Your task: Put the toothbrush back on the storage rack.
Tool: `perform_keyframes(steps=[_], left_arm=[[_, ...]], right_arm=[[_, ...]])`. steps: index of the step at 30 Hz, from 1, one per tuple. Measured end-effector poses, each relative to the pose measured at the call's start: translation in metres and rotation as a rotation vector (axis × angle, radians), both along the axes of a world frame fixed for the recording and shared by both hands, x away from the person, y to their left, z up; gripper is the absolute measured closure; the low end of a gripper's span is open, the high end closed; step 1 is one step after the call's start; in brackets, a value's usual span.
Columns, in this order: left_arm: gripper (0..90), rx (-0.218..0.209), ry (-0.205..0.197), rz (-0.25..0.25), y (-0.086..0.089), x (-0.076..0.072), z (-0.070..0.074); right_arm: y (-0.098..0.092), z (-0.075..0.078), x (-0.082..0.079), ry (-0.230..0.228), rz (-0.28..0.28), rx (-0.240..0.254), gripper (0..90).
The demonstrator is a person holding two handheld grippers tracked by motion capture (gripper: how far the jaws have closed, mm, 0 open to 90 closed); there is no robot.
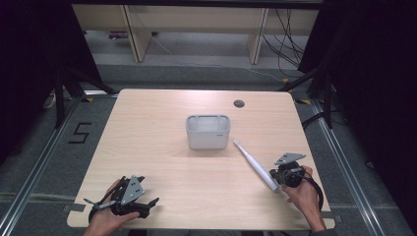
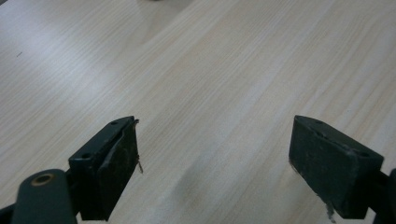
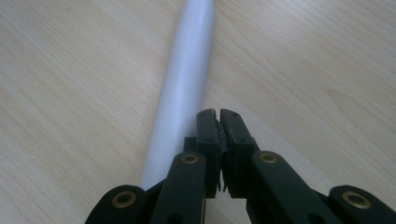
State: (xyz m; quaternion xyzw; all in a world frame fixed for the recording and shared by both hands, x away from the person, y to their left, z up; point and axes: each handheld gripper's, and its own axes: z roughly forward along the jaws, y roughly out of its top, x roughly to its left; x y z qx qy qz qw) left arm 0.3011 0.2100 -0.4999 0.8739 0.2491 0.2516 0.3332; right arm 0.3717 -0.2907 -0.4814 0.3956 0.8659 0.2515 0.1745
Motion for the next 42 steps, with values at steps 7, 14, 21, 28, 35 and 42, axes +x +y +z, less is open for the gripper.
perform_keyframes(steps=[7,14,21,28,35,42], left_arm=[[15.3,-0.018,0.006,0.006,-0.001,0.000,-0.001],[15.3,-0.017,0.005,0.001,-0.001,0.000,-0.001],[15.2,-0.016,0.012,0.000,-0.001,0.000,-0.001],[15.3,-0.025,0.002,0.013,-0.002,0.000,-0.003],[15.2,-0.004,0.008,0.003,-0.001,0.001,-0.002],[15.3,-0.006,0.008,0.003,-0.001,0.001,-0.002]], right_arm=[[0.001,0.001,-0.003,0.014,-0.013,0.011,86.4],[-0.003,0.002,0.001,-0.014,-0.062,0.047,79.5],[-0.005,0.006,0.005,0.017,-0.144,0.134,59.0],[0.000,0.011,0.010,0.049,-0.262,0.197,38.4],[0.011,0.008,0.019,0.076,-0.276,0.220,32.0],[0.015,0.005,0.026,0.105,-0.288,0.222,26.1]])
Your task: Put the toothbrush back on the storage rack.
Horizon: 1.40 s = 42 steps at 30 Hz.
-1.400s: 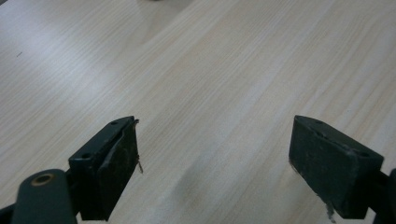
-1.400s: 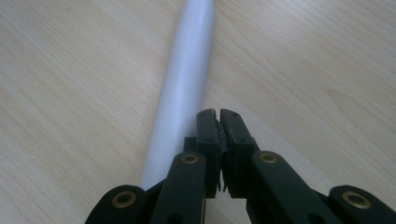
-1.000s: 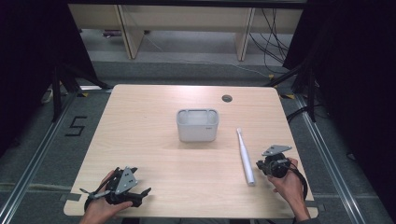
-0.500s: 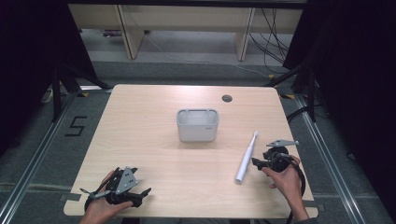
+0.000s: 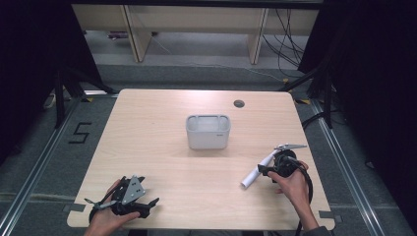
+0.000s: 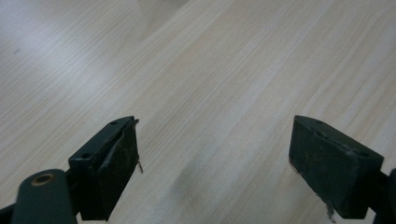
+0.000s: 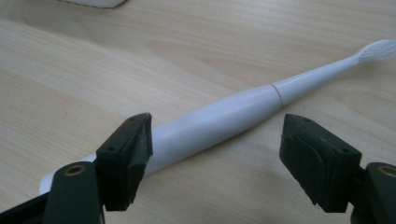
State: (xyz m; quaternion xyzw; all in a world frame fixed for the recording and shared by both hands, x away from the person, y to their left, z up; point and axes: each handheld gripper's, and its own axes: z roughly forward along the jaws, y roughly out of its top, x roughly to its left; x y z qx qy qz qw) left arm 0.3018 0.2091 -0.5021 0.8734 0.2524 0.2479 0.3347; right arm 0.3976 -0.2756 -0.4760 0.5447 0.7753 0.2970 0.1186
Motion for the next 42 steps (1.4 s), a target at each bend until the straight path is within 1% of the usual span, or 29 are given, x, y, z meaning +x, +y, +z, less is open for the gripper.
perform_keyframes(steps=[1,2,3,4,6,7,8,10,11,15,16,17,18,21,22,23,24,25,26,28,29,32,33,34,35,36,38,39,42], left_arm=[[15.3,0.003,0.000,-0.001,0.000,0.000,0.000],[15.2,0.000,0.000,0.002,0.000,0.000,0.000],[15.2,-0.005,0.003,0.002,0.000,0.000,0.000],[15.3,-0.003,0.002,0.001,0.000,0.000,0.000],[15.2,-0.012,-0.003,0.018,0.000,0.000,-0.001],[15.3,-0.009,-0.005,0.016,0.000,0.000,-0.001],[15.3,-0.010,-0.004,0.016,0.000,0.000,-0.001],[15.2,-0.015,-0.002,0.016,-0.001,0.000,-0.001],[15.3,-0.007,-0.002,0.005,0.000,0.000,0.000],[15.3,-0.004,-0.009,0.012,0.000,0.000,-0.001],[15.2,-0.005,-0.008,0.013,0.000,0.000,-0.001],[15.3,-0.004,-0.007,0.012,0.000,0.000,-0.001],[15.3,-0.006,-0.008,0.013,0.000,0.000,-0.001],[15.3,-0.009,-0.004,0.016,0.000,0.000,-0.001],[15.2,-0.009,-0.004,0.016,0.000,0.000,-0.001],[15.3,-0.008,-0.005,0.015,0.000,0.000,-0.001],[15.3,-0.005,-0.008,0.011,0.000,0.000,-0.001],[15.3,-0.006,-0.005,0.013,0.000,0.000,-0.001],[15.3,-0.010,-0.003,0.017,0.000,0.000,-0.001],[15.3,-0.006,-0.002,0.005,0.000,0.000,0.000],[15.2,-0.009,-0.001,0.005,0.000,0.000,0.000],[15.3,-0.020,-0.006,0.013,0.000,0.000,-0.001],[15.2,-0.018,-0.005,0.011,0.000,0.000,0.000],[15.2,-0.018,-0.004,0.010,0.000,0.000,0.000],[15.3,-0.017,-0.003,0.009,0.000,0.000,0.000],[15.3,-0.017,-0.003,0.010,0.000,0.000,0.000],[15.3,-0.018,-0.004,0.011,0.000,0.000,0.000],[15.3,-0.002,-0.006,0.009,0.000,0.000,0.000],[15.2,-0.013,-0.002,0.017,0.000,0.000,-0.001]], right_arm=[[0.001,-0.001,0.001,-0.004,-0.008,-0.013,25.9],[0.006,-0.001,0.000,0.025,-0.056,0.012,25.9],[0.004,-0.001,0.002,0.037,-0.043,-0.022,25.8],[0.005,-0.001,0.002,0.053,-0.046,-0.005,25.8],[0.007,-0.003,0.003,0.035,-0.046,0.003,25.8],[0.012,-0.002,0.001,0.061,-0.095,0.035,25.7],[0.009,-0.002,0.002,0.058,-0.063,0.010,25.8],[0.009,-0.004,0.003,0.039,-0.072,0.015,25.8],[0.006,-0.004,0.005,0.019,-0.036,-0.017,25.8],[0.009,-0.003,0.008,0.060,-0.044,-0.004,23.8],[0.007,-0.006,0.010,0.023,-0.038,-0.042,24.0],[0.008,-0.004,0.010,0.048,-0.042,-0.027,24.2],[0.008,-0.005,0.012,0.047,-0.019,0.003,24.0],[0.011,-0.007,0.012,0.031,-0.046,-0.026,24.1],[0.012,-0.006,0.013,0.030,-0.046,-0.013,23.8],[0.012,-0.007,0.014,0.057,-0.037,-0.003,24.2],[0.012,-0.009,0.015,0.042,-0.018,0.015,24.6],[0.012,-0.009,0.015,0.042,-0.018,0.015,24.6],[0.016,-0.009,0.015,0.070,-0.026,0.020,25.0],[0.016,-0.010,0.017,0.054,-0.008,0.006,25.2],[0.018,-0.010,0.015,0.076,-0.013,0.013,25.5],[0.019,-0.010,0.017,0.078,0.009,0.003,27.7],[0.018,-0.011,0.018,0.067,0.010,-0.033,29.4],[0.022,-0.011,0.016,0.070,-0.003,0.000,30.9],[0.021,-0.010,0.017,0.084,0.003,-0.041,31.9],[0.021,-0.010,0.017,0.085,0.041,-0.028,36.3],[0.023,-0.009,0.016,0.102,0.028,-0.032,37.8],[0.022,-0.010,0.016,0.097,0.036,-0.050,40.4],[0.023,-0.010,0.017,0.094,0.062,-0.067,46.7]])
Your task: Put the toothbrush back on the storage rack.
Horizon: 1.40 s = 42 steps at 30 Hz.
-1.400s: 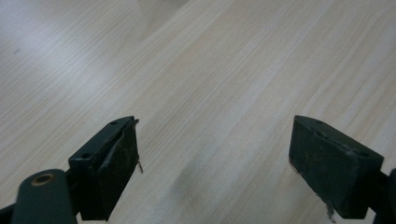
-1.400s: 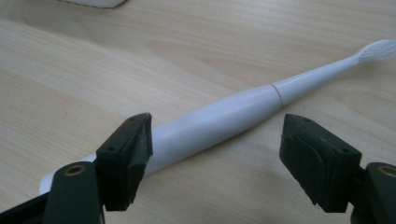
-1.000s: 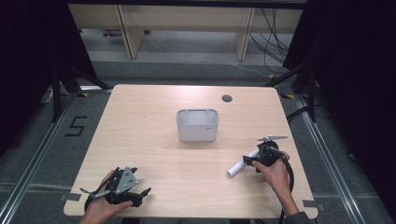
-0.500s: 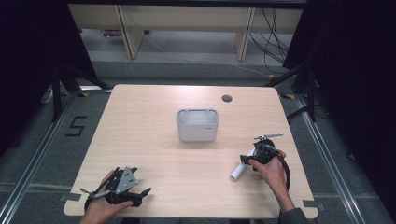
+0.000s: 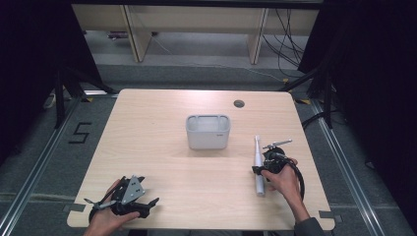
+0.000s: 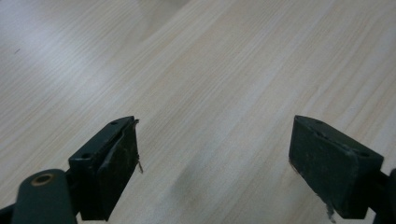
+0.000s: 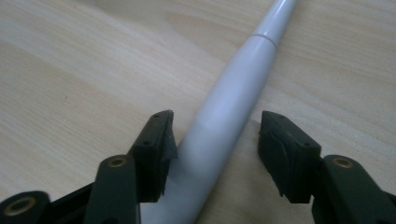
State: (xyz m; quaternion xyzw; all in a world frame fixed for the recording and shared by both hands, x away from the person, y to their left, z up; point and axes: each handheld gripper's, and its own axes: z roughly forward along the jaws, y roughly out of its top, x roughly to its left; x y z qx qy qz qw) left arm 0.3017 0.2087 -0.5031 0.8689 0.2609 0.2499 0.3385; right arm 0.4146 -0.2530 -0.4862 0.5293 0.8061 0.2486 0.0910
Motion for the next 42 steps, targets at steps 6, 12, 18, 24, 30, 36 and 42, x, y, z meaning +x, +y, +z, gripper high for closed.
perform_keyframes(steps=[6,12,18,24,30,36,42], left_arm=[[15.3,0.007,-0.004,-0.006,0.000,0.000,0.000],[15.2,0.004,0.007,-0.017,0.001,0.000,0.001],[15.2,0.005,-0.004,-0.006,0.001,0.000,0.000],[15.3,0.006,-0.004,-0.006,0.001,0.000,0.000],[15.2,0.006,-0.004,-0.006,0.000,0.000,0.000],[15.3,0.003,-0.004,-0.005,0.001,0.000,0.000],[15.3,0.005,-0.004,-0.006,0.001,0.000,0.000]], right_arm=[[0.002,0.001,0.003,0.033,0.062,-0.037,56.3],[0.010,0.004,0.007,0.095,0.074,-0.076,63.2],[0.011,0.007,0.019,0.132,0.179,-0.119,65.9],[0.015,0.010,0.025,0.185,0.227,-0.162,66.1],[0.020,0.011,0.031,0.228,0.254,-0.203,66.1],[0.026,0.013,0.035,0.278,0.271,-0.236,66.2],[0.029,0.014,0.036,0.304,0.304,-0.259,66.2]])
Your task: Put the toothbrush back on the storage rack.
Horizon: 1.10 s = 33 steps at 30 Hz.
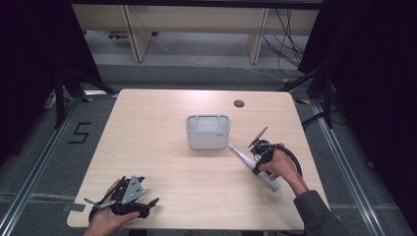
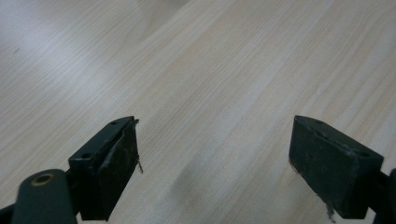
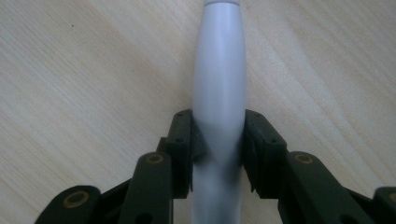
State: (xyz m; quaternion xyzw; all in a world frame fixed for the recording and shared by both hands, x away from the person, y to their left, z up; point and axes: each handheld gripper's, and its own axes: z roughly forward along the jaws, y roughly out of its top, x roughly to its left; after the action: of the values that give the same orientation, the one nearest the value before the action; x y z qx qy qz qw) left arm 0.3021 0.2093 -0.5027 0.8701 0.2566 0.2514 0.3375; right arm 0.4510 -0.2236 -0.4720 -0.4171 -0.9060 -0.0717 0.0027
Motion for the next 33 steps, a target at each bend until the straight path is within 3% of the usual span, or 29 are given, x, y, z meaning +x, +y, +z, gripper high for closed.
perform_keyframes(steps=[6,9,12,15,27,28,29,30,32,33], left_arm=[[15.3,-0.004,0.001,0.002,0.000,0.000,0.000],[15.3,-0.008,0.007,-0.005,0.000,0.000,0.000],[15.3,-0.011,0.003,-0.002,0.000,0.000,0.000],[15.3,-0.013,0.003,0.000,0.000,-0.001,0.000],[15.3,-0.015,0.005,-0.003,-0.001,-0.001,0.000],[15.2,-0.014,0.005,-0.004,-0.001,-0.001,0.000],[15.3,-0.012,0.005,-0.005,0.000,0.000,0.000],[15.2,-0.013,0.005,-0.005,-0.001,0.000,0.000],[15.3,-0.012,0.005,-0.005,-0.001,0.000,0.000],[15.3,-0.013,0.005,-0.005,-0.001,0.000,0.000]], right_arm=[[0.004,0.000,0.001,0.002,0.029,-0.048,66.2],[0.009,0.000,-0.001,0.015,0.005,-0.072,66.2],[0.012,0.000,-0.001,-0.008,0.053,-0.093,66.3],[0.014,0.000,-0.002,-0.008,0.053,-0.108,66.3],[0.012,0.000,-0.002,-0.031,0.065,-0.107,66.5],[0.012,0.001,-0.003,-0.019,0.045,-0.114,66.5],[0.012,0.001,-0.004,-0.008,0.028,-0.107,66.6],[0.009,0.001,-0.002,-0.028,0.060,-0.102,66.6],[0.008,0.004,-0.004,-0.010,0.018,-0.096,66.6],[0.006,0.006,-0.002,-0.022,0.041,-0.085,66.6]])
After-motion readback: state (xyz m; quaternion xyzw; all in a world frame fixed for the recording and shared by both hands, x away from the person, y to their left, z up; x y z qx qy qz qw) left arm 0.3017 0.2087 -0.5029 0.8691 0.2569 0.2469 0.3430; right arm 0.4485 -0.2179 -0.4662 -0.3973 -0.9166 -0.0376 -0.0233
